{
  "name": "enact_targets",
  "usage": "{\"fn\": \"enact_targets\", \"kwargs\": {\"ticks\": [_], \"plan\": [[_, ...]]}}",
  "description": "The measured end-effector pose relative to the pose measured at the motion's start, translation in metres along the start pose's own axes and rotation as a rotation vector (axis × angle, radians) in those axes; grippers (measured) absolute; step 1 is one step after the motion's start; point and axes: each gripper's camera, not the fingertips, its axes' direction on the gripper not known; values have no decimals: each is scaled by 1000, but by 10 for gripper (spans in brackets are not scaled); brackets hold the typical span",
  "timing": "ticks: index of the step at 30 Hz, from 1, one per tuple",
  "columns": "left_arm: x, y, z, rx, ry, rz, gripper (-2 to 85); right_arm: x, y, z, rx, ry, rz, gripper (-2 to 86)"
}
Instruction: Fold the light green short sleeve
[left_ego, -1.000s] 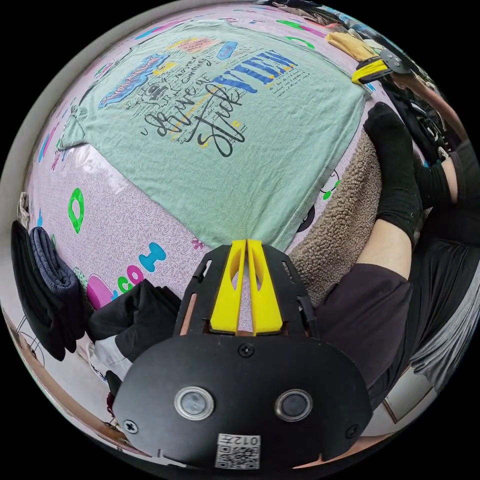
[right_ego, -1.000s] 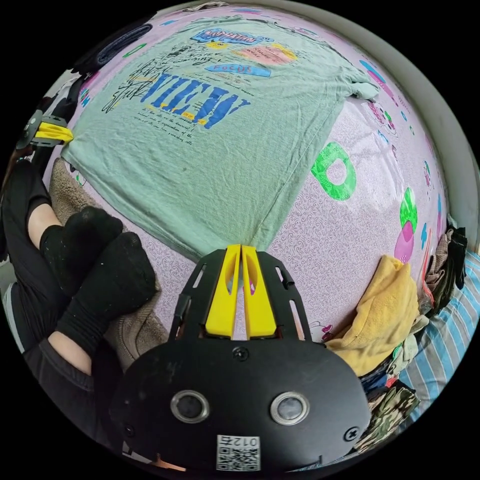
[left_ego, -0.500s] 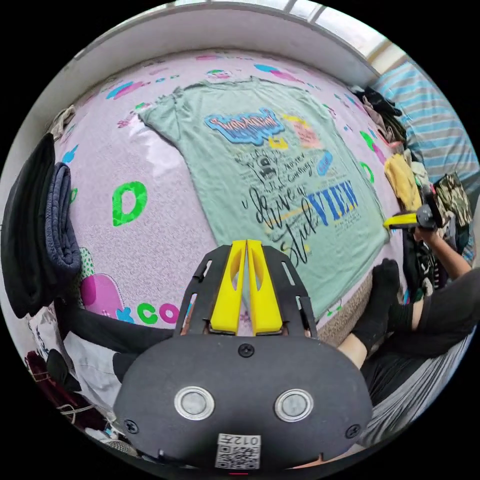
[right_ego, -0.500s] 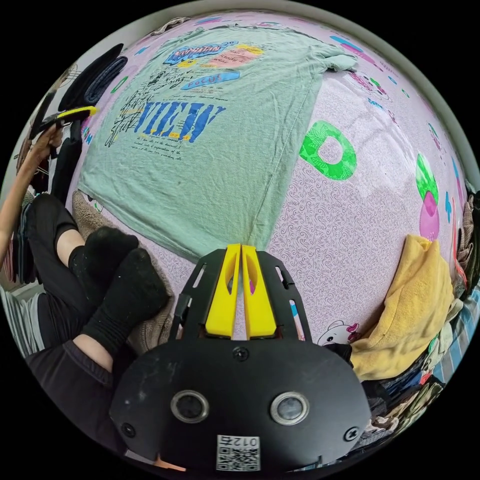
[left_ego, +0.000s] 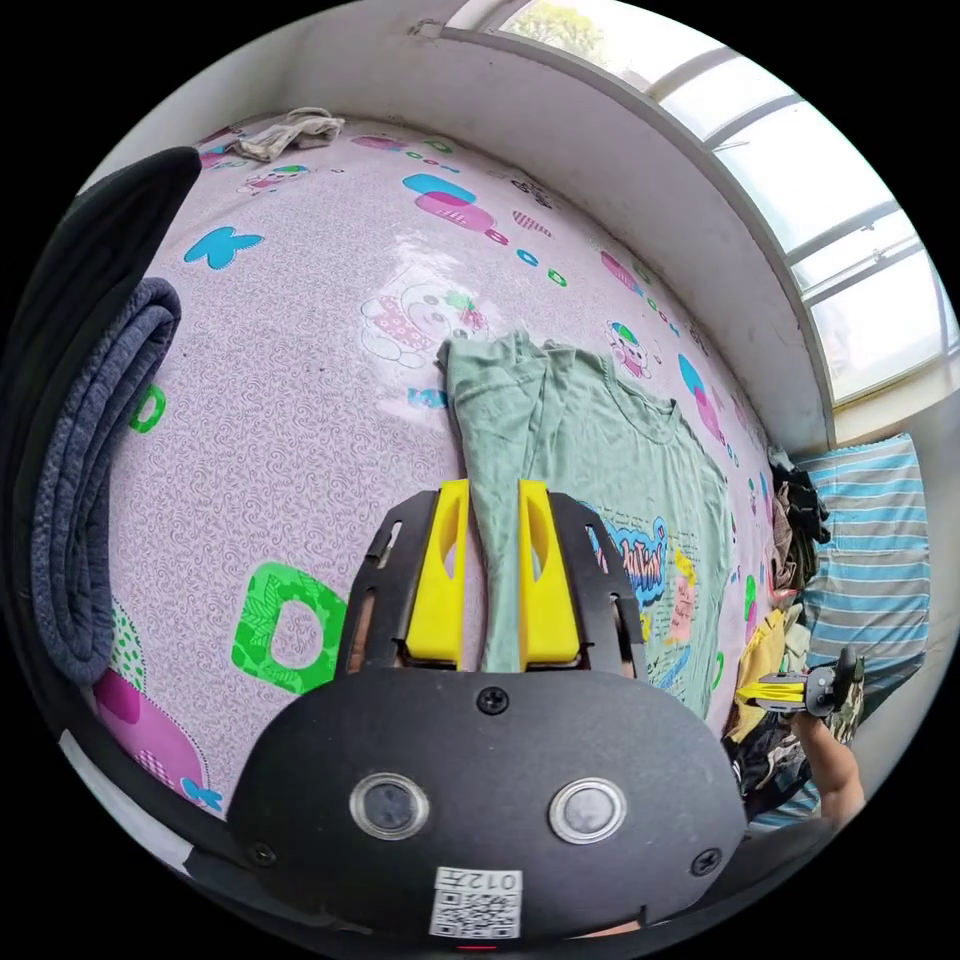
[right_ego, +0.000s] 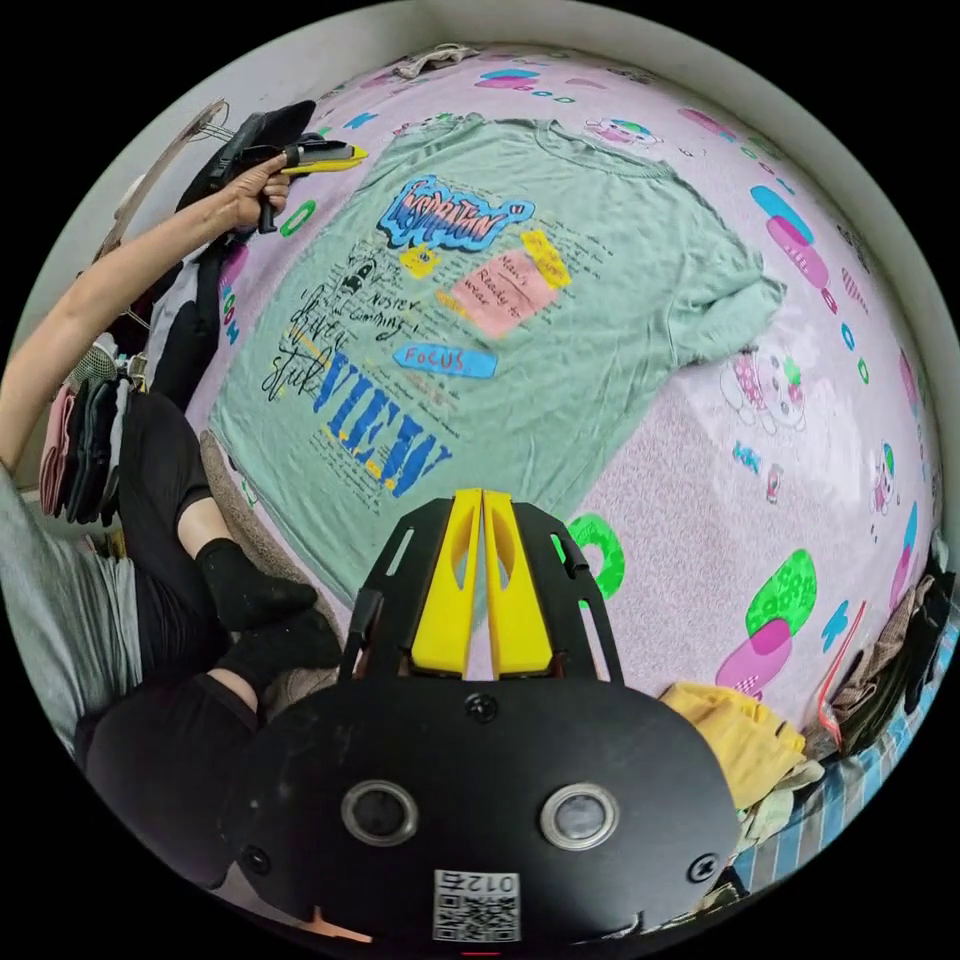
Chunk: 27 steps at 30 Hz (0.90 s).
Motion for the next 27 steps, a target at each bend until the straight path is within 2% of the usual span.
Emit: {"fn": "enact_targets", "kwargs": {"ticks": [7,14,19,21,27], "plan": [[-26,-24,7,33,116,-72,40,59,-182,-26,230,-204,-11,-8],[-33,1,-49,244,67,-49,15,74,-328,-20,280,-263,-31,-8],[-49,-8,-44,194,92,-6,28,77,-401,-29,354,-351,-11,-7],[-60,-22,-30,113,134,-43,33,76,-426,-33,372,-352,-4,-7],[-63,-28,-27,100,90,-36,12,87,-499,-53,434,-400,66,-5]]}}
